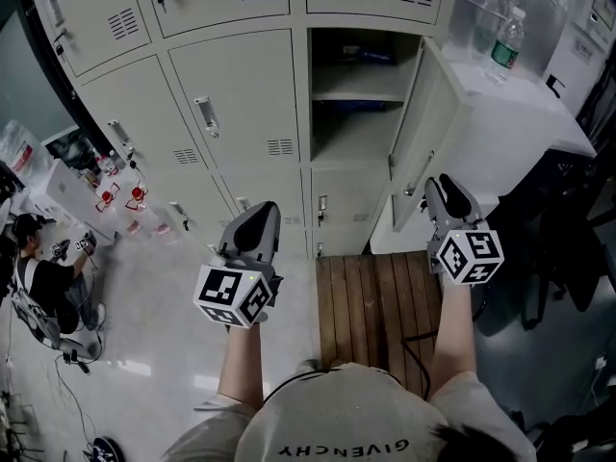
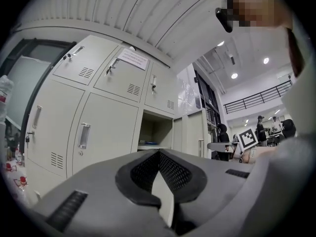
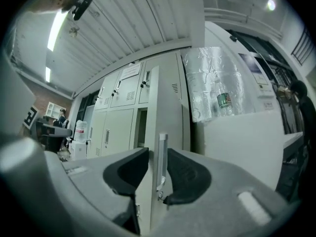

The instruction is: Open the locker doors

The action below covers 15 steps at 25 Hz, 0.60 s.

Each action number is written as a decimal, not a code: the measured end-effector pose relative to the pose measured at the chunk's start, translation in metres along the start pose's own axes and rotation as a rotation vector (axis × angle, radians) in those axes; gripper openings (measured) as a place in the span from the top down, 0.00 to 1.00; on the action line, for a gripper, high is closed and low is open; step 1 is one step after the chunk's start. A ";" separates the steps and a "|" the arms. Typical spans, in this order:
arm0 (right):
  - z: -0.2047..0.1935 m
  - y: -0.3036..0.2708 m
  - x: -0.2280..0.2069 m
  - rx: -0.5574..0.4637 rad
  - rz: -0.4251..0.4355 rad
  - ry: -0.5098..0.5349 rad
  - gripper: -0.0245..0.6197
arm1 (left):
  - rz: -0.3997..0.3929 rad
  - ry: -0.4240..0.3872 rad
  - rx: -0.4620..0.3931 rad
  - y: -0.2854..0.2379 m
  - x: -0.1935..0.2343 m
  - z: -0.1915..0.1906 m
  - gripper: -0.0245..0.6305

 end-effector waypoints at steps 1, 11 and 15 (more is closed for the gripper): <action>0.001 0.002 -0.003 0.016 -0.002 0.019 0.78 | -0.006 0.000 0.003 0.003 -0.008 -0.001 0.96; 0.000 0.012 -0.015 0.056 -0.015 0.059 0.79 | 0.056 -0.008 0.017 0.040 -0.035 -0.004 0.96; 0.000 0.014 -0.014 0.064 -0.042 0.084 0.79 | 0.084 -0.013 0.015 0.053 -0.034 -0.003 0.96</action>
Point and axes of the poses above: the fingertips, and each gripper's own axes: y backward along the fingers, x to its left, z out of its top, the point moved 2 cm from there along y, backward along the fingers, and after that the axes turned 11 degrees about z, right-handed, at the moved point
